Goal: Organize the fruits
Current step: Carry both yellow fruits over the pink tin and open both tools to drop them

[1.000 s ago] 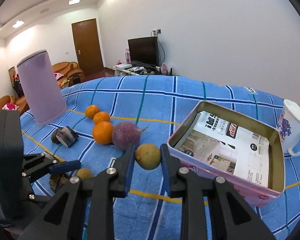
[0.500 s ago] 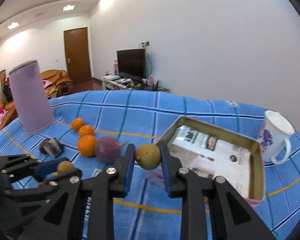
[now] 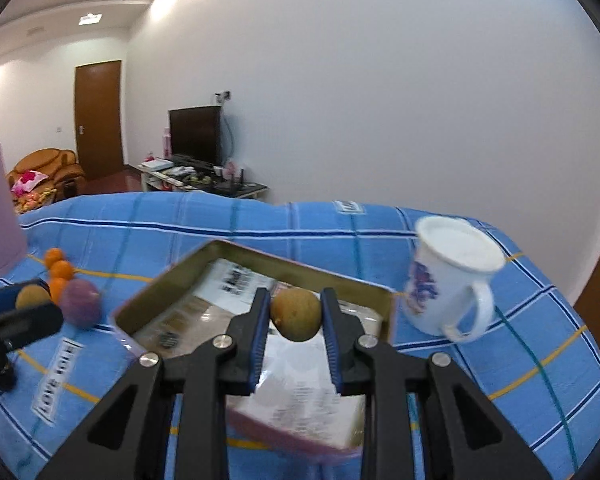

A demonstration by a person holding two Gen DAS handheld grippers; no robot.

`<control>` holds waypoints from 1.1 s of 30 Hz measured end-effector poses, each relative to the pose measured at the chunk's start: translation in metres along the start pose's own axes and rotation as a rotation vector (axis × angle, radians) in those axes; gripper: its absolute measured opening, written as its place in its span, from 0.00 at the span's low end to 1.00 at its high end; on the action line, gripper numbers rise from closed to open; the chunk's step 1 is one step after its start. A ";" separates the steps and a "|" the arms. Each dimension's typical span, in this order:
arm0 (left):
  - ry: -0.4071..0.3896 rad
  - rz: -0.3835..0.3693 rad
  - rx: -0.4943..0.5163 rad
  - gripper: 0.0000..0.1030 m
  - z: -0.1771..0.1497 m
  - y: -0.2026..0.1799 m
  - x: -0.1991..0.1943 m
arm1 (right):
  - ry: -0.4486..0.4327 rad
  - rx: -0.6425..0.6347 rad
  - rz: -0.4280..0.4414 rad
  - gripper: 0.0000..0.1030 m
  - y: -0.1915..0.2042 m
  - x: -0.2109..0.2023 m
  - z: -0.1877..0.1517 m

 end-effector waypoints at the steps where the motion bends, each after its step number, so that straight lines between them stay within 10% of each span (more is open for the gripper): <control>1: -0.001 -0.006 0.002 0.27 0.004 -0.007 0.005 | 0.006 0.008 0.000 0.28 -0.006 0.002 -0.001; 23: 0.119 -0.004 -0.014 0.27 0.008 -0.046 0.094 | 0.171 0.091 0.125 0.30 -0.022 0.040 -0.026; 25: 0.116 -0.028 -0.045 0.27 0.012 -0.042 0.091 | 0.154 0.130 0.163 0.40 -0.024 0.037 -0.023; 29: 0.125 -0.054 -0.107 0.35 0.017 -0.033 0.090 | 0.060 0.317 0.282 1.00 -0.045 0.021 -0.010; 33: 0.095 -0.027 -0.092 0.38 0.021 -0.032 0.082 | -0.088 0.509 0.382 1.00 -0.078 -0.003 0.001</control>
Point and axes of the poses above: each gripper's, at about its wrist camera, not at the fingertips, and x roughly the way its jaws point, y to its left, z to its top, the point moved 8 cm from there along x, roughly the way its jaws point, and after that the axes turned 9 degrees about z, right-handed, at the moved point
